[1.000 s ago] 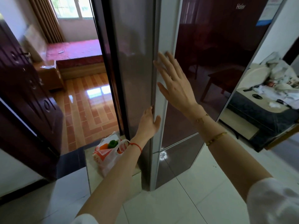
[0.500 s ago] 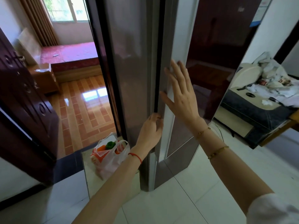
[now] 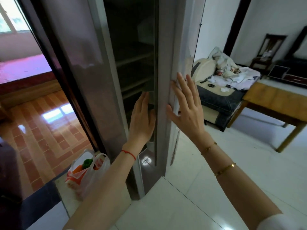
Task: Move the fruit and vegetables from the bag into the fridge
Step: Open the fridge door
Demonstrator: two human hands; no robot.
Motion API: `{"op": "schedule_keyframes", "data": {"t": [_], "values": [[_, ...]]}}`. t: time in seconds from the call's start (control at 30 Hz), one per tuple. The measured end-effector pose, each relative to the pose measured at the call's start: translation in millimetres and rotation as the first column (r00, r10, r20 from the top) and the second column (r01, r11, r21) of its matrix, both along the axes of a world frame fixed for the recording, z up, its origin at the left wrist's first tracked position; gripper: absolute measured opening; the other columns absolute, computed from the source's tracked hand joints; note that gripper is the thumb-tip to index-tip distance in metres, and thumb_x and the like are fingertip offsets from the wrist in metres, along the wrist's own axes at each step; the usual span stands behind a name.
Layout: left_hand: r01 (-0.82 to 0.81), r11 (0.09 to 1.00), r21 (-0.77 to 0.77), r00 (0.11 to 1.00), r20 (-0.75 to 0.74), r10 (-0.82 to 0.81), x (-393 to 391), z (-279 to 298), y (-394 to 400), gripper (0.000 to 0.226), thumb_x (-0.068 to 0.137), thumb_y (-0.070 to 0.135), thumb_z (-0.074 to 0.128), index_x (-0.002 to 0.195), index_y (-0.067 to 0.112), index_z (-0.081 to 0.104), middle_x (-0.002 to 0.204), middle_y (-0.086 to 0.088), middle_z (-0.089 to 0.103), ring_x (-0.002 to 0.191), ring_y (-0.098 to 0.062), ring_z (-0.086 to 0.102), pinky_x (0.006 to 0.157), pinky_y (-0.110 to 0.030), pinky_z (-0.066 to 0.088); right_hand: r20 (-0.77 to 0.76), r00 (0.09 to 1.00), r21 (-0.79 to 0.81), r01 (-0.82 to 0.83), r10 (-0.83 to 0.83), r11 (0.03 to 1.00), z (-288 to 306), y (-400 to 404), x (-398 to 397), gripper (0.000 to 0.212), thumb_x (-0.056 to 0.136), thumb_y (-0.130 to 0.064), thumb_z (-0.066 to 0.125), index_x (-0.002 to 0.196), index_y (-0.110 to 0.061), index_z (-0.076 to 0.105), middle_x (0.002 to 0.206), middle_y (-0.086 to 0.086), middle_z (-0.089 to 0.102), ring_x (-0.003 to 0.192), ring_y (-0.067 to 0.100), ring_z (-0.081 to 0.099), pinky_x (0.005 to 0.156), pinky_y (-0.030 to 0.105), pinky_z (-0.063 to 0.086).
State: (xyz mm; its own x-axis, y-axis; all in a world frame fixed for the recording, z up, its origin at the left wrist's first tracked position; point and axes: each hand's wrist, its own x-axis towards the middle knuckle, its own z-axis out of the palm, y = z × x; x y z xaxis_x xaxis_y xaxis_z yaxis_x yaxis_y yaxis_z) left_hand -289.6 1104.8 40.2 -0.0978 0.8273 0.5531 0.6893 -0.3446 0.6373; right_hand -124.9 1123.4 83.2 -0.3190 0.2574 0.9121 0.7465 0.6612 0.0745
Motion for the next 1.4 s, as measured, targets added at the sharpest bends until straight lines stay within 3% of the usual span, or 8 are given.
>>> {"op": "schedule_keyframes", "data": {"t": [0.23, 0.4, 0.57, 0.63, 0.8, 0.93, 1.13, 1.4], "values": [[0.122, 0.992, 0.043, 0.982, -0.153, -0.114, 41, -1, 4, 0.056, 0.102, 0.028, 0.044, 0.153, 0.016, 0.024, 0.162, -0.003, 0.017, 0.15, -0.016, 0.01, 0.121, -0.052, 0.014, -0.057, 0.991, 0.009, 0.123, -0.123, 0.992, -5, -21, 60, 0.058, 0.093, -0.016, 0.061, 0.143, -0.004, 0.035, 0.15, 0.019, 0.031, 0.146, 0.03, 0.015, 0.112, 0.06, 0.03], [0.181, 0.982, 0.052, 0.95, -0.266, -0.162, 79, -2, 4, 0.058, 0.101, 0.028, 0.044, 0.153, 0.013, 0.025, 0.161, -0.005, 0.021, 0.149, -0.016, 0.008, 0.122, -0.045, 0.001, -0.103, 0.967, 0.006, 0.234, -0.232, 0.972, -7, -32, 108, 0.059, 0.093, -0.013, 0.059, 0.144, -0.002, 0.033, 0.154, 0.01, 0.026, 0.149, 0.026, 0.009, 0.118, 0.054, 0.023], [0.242, 0.968, 0.074, 0.914, -0.351, -0.201, 113, 6, 3, 0.058, 0.1, 0.026, 0.042, 0.154, 0.016, 0.023, 0.16, -0.002, 0.022, 0.148, -0.015, 0.013, 0.111, -0.022, -0.023, -0.18, 0.93, -0.07, 0.314, -0.322, 0.947, -13, -34, 154, 0.057, 0.095, -0.007, 0.056, 0.146, -0.002, 0.031, 0.154, 0.018, 0.028, 0.149, 0.027, 0.009, 0.119, 0.056, 0.02], [0.29, 0.953, 0.092, 0.896, -0.376, -0.237, 129, 12, 4, 0.056, 0.101, 0.025, 0.045, 0.152, 0.012, 0.027, 0.159, -0.005, 0.026, 0.147, -0.02, 0.02, 0.113, -0.021, -0.022, -0.21, 0.914, -0.094, 0.336, -0.348, 0.937, -14, -33, 173, 0.057, 0.096, -0.006, 0.054, 0.147, -0.001, 0.03, 0.155, 0.019, 0.028, 0.149, 0.03, 0.011, 0.117, 0.059, 0.022], [0.422, 0.905, 0.059, 0.846, -0.385, -0.37, 178, 18, 15, 0.055, 0.1, 0.02, 0.049, 0.149, 0.005, 0.031, 0.155, -0.014, 0.032, 0.144, -0.026, 0.027, 0.122, -0.043, 0.013, -0.247, 0.886, -0.164, 0.361, -0.393, 0.918, -12, -24, 226, 0.055, 0.099, -0.004, 0.048, 0.149, -0.001, 0.026, 0.158, 0.017, 0.024, 0.149, 0.034, 0.013, 0.115, 0.06, 0.024], [0.438, 0.899, 0.027, 0.824, -0.411, -0.389, 224, 20, 25, 0.056, 0.097, 0.016, 0.049, 0.148, 0.0, 0.031, 0.154, -0.017, 0.033, 0.144, -0.028, 0.029, 0.122, -0.037, 0.01, -0.216, 0.87, -0.215, 0.4, -0.443, 0.891, -10, -12, 275, 0.052, 0.102, -0.007, 0.043, 0.151, -0.001, 0.025, 0.159, 0.016, 0.022, 0.15, 0.032, 0.011, 0.116, 0.057, 0.023], [0.394, 0.919, 0.001, 0.829, -0.432, -0.355, 294, 23, 41, 0.056, 0.103, 0.025, 0.035, 0.154, 0.009, 0.017, 0.161, -0.007, 0.019, 0.149, -0.017, 0.016, 0.123, -0.033, 0.008, -0.122, 0.861, -0.308, 0.44, -0.493, 0.844, 0, 10, 348, 0.056, 0.103, -0.014, 0.038, 0.153, -0.006, 0.017, 0.162, 0.011, 0.015, 0.151, 0.027, 0.007, 0.119, 0.052, 0.021], [0.31, 0.948, -0.07, 0.867, -0.387, -0.313, 375, 36, 64, 0.054, 0.105, 0.021, 0.029, 0.155, 0.011, 0.014, 0.163, -0.004, 0.012, 0.149, -0.024, 0.012, 0.119, -0.03, 0.011, -0.021, 0.888, -0.403, 0.413, -0.459, 0.817, 15, 56, 429, 0.059, 0.102, -0.015, 0.036, 0.154, -0.008, 0.01, 0.162, 0.01, 0.01, 0.151, 0.023, 0.003, 0.121, 0.048, 0.02]]}}
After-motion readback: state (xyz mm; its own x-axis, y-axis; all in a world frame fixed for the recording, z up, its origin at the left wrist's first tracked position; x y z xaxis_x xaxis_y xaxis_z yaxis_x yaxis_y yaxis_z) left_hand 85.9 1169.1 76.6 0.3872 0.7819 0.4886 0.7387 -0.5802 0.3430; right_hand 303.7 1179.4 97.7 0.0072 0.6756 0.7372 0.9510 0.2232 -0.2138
